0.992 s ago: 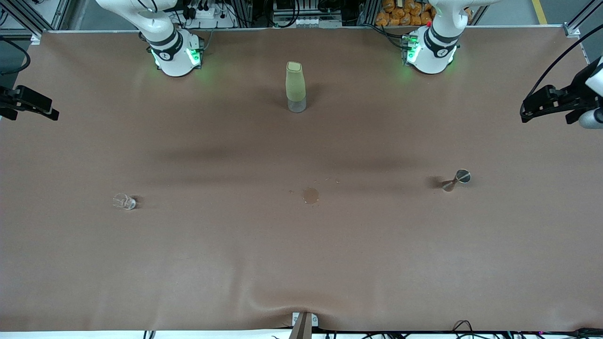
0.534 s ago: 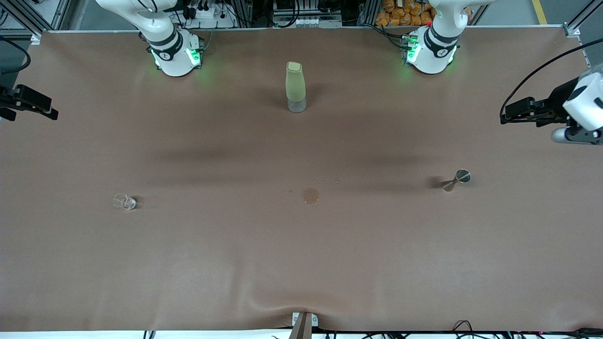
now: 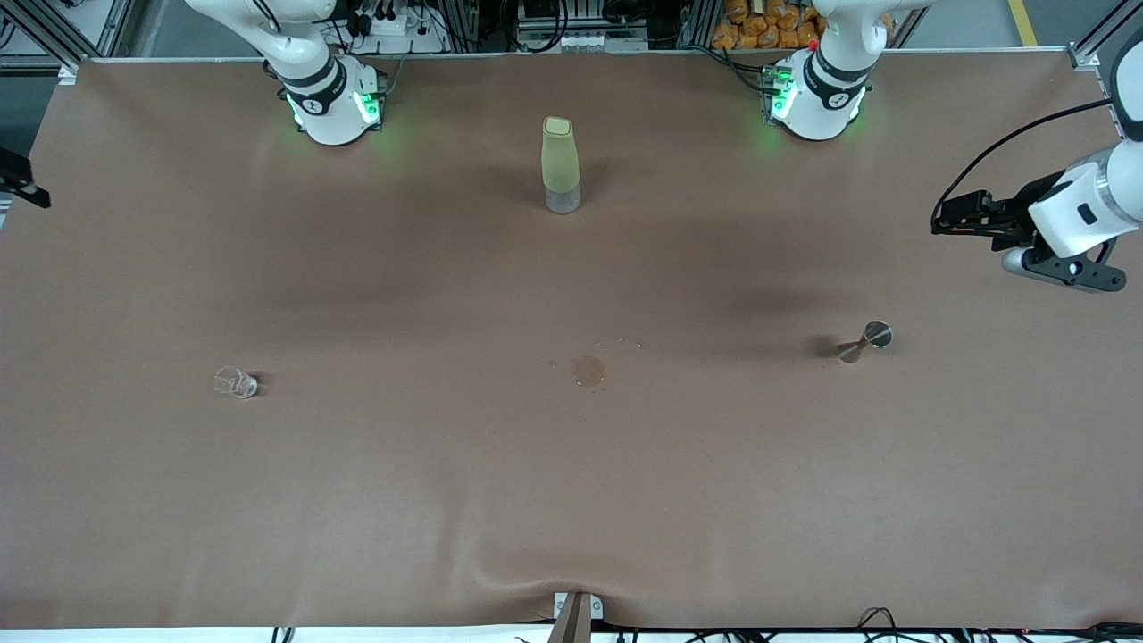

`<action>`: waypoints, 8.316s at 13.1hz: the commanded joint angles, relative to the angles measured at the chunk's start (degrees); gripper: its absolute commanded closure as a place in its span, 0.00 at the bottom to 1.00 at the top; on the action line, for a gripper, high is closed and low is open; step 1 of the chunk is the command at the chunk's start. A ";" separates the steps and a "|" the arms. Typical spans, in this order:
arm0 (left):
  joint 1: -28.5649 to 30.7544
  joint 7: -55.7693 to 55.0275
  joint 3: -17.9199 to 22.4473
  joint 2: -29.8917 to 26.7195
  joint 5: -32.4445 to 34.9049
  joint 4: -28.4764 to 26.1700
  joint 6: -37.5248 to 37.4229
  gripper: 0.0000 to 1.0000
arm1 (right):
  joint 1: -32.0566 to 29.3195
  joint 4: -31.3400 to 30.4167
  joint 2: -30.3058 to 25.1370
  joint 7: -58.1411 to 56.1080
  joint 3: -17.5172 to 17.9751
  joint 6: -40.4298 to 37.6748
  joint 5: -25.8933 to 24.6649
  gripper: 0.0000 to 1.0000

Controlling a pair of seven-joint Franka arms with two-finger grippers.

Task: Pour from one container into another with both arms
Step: 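Move the left gripper from rest toward the steel jigger, then lower the left gripper to the jigger while the right gripper reaches the beaker, then close the left gripper on the jigger while the right gripper grasps the beaker, then lift the jigger and beaker, bringing both grippers together mid-table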

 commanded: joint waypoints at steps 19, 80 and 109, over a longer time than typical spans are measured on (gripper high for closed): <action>17.61 86.92 -0.33 20.00 -31.50 -8.34 12.36 0.00 | -14.65 -0.22 15.82 -74.65 0.20 13.79 16.86 0.00; 18.23 121.16 -9.98 43.57 -51.82 10.10 3.92 1.00 | -13.44 -8.21 57.78 -116.72 -1.30 2.63 85.10 1.00; -25.37 108.30 -15.63 46.38 -81.17 19.88 37.05 1.00 | 22.49 -46.62 4.95 -71.35 -7.28 12.80 96.07 1.00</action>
